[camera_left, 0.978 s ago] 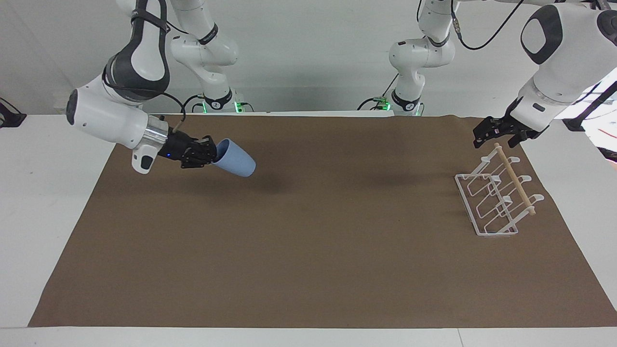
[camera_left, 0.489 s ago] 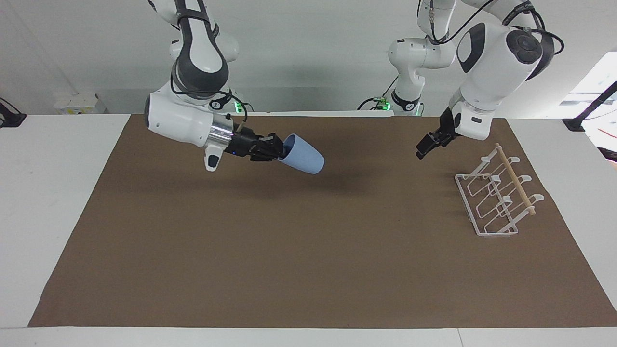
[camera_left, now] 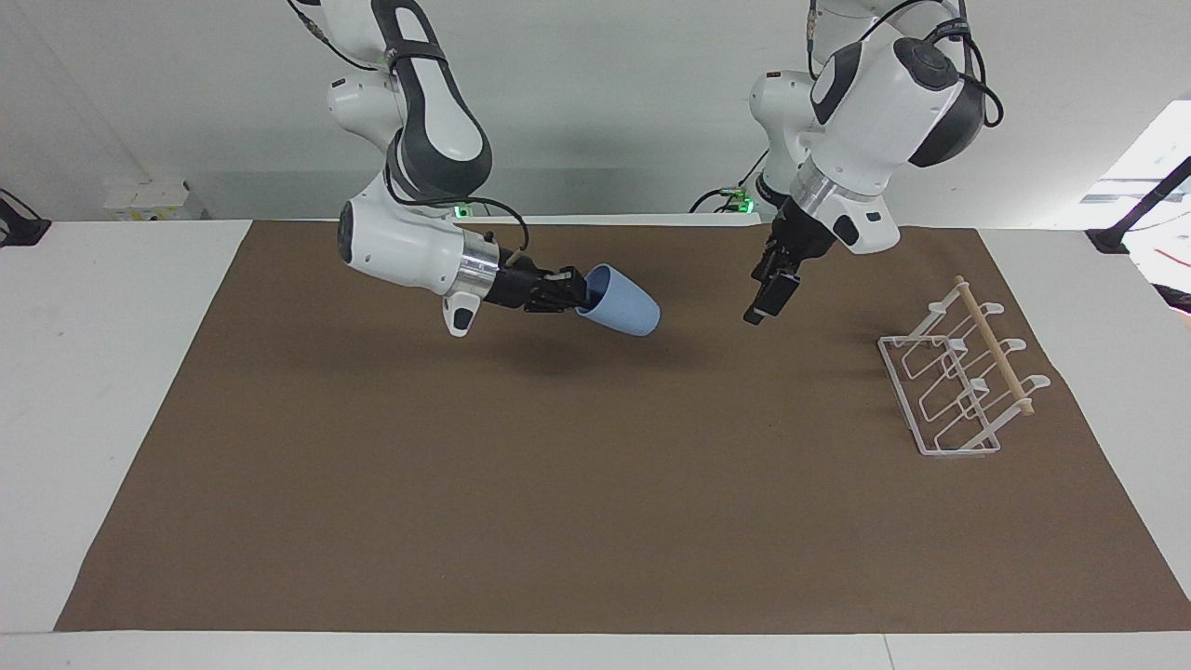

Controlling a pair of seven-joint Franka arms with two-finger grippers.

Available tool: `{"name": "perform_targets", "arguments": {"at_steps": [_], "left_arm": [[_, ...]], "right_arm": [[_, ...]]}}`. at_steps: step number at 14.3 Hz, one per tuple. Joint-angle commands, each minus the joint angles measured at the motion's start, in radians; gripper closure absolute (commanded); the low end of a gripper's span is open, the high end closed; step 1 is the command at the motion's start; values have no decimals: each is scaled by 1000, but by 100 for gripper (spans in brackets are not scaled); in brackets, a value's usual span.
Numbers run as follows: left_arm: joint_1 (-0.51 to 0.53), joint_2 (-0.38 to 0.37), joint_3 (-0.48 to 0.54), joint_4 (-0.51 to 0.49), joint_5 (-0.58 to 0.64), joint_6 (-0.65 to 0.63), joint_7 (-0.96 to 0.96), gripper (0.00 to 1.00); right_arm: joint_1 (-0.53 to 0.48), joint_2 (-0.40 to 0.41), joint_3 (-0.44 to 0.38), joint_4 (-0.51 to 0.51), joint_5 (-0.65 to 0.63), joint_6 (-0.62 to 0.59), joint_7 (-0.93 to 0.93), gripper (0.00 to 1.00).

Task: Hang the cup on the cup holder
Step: 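Carry the cup with the right gripper while the left gripper approaches, then grasp the cup rim with the left gripper from the right gripper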

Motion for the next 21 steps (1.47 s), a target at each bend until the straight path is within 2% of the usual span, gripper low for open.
{"name": "perform_targets", "arguments": {"at_steps": [1, 3, 6, 11, 15, 16, 17, 18, 19, 20, 21], "left_arm": [[-24, 23, 11, 41, -34, 36, -212, 0], [-90, 24, 9, 19, -34, 93, -324, 1], [-173, 72, 9, 16, -35, 110, -404, 1], [-239, 132, 8, 15, -37, 206, -440, 1], [-264, 153, 8, 7, -37, 214, -444, 1], [-264, 153, 8, 7, -37, 212, -444, 11], [-265, 153, 8, 7, -37, 211, -444, 29], [-264, 153, 8, 7, -37, 206, -435, 58], [-262, 153, 8, 9, -35, 206, -434, 82], [-261, 153, 9, 9, -35, 208, -434, 95], [-261, 153, 9, 9, -34, 206, -432, 100]], "right_arm": [[12, -7, -1, -4, 24, 18, 15, 100], [16, -7, -1, -4, 23, 17, 21, 100], [25, -7, -1, -2, 24, 22, 41, 100], [41, -7, -1, -4, 24, 22, 43, 100], [42, -7, -1, -4, 24, 25, 43, 100], [42, -7, -1, -2, 24, 25, 43, 100], [42, -7, -1, -4, 24, 25, 43, 100], [42, -7, -1, -4, 24, 25, 43, 100], [42, -7, -1, -4, 24, 25, 43, 100], [42, -7, -1, -4, 24, 25, 43, 100], [42, -7, -3, -4, 24, 25, 43, 100]]}}
